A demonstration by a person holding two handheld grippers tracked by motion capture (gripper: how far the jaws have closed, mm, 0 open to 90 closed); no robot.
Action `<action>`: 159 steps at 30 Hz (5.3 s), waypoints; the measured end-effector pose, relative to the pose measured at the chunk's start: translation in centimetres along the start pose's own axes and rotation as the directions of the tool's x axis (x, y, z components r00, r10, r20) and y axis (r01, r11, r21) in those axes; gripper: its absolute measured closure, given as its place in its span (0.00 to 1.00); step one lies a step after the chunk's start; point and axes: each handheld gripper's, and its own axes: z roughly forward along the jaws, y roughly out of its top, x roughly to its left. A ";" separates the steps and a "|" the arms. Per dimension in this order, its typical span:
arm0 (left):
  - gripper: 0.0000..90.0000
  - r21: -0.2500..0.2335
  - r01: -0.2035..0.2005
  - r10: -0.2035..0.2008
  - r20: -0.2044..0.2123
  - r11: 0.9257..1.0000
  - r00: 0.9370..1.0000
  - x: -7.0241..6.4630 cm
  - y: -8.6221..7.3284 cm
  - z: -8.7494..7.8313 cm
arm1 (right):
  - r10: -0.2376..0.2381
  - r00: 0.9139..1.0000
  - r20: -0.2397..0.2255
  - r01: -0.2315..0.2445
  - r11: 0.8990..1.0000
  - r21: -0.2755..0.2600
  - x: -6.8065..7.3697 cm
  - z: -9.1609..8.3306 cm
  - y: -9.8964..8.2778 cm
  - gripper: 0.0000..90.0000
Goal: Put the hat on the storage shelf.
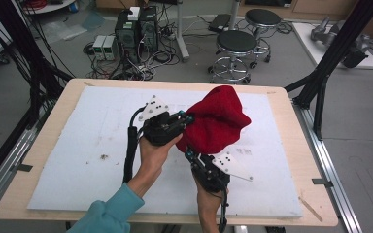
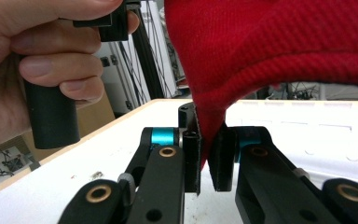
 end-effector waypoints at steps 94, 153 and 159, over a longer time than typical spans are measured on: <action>0.02 0.073 -0.139 0.145 -0.074 0.988 0.987 16.2 -14.9 -21.2 | -0.200 0.980 -0.021 0.190 0.890 0.414 -8.1 10.5 6.6 0.95; 0.02 0.020 -0.123 0.125 -0.089 0.992 0.988 16.1 -14.9 -21.9 | -0.239 0.969 -0.058 0.246 0.936 0.252 -8.4 -2.8 4.8 0.15; 0.02 0.003 -0.136 0.136 -0.105 0.991 0.985 16.0 -15.2 -22.1 | -0.204 0.979 -0.018 0.204 0.967 0.149 -10.0 -6.1 1.4 0.12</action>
